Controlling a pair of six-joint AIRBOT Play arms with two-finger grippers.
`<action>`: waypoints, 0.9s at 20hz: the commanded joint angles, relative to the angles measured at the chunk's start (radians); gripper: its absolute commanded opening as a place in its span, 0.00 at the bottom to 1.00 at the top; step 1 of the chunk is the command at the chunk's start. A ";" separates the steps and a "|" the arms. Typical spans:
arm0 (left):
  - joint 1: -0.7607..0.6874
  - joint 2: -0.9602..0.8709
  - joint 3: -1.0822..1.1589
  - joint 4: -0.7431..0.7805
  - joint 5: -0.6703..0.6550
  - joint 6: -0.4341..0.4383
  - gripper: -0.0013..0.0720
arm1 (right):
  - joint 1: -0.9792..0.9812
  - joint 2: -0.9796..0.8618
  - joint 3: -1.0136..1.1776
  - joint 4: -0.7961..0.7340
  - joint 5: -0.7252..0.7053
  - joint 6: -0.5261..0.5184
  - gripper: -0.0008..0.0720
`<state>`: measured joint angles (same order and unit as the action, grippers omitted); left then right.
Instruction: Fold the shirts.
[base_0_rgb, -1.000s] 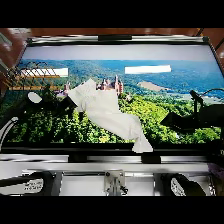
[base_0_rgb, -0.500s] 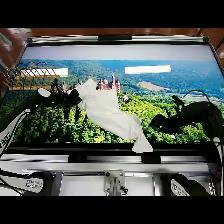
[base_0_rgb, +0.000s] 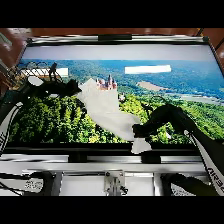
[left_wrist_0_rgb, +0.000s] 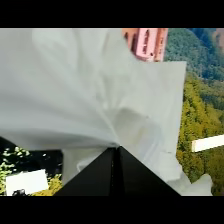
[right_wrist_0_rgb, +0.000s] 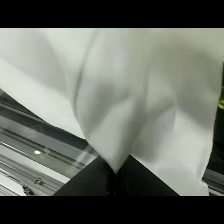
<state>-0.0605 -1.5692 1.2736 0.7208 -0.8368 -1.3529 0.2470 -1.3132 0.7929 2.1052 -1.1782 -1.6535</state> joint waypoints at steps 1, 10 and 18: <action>0.005 0.088 0.076 0.033 -0.040 0.036 0.07 | 0.048 -0.007 0.045 -0.011 0.013 -0.002 0.10; -0.010 0.520 0.609 0.107 0.032 0.035 0.07 | 0.048 0.410 0.706 -0.359 0.023 -0.128 0.10; -0.008 0.663 0.715 0.303 -0.147 -0.103 0.07 | 0.048 0.626 1.027 -0.424 -0.034 0.061 0.10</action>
<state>-0.0692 -0.9321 1.9877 0.8886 -0.8631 -1.3571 0.2939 -0.7383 1.7554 1.7012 -1.1202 -1.6562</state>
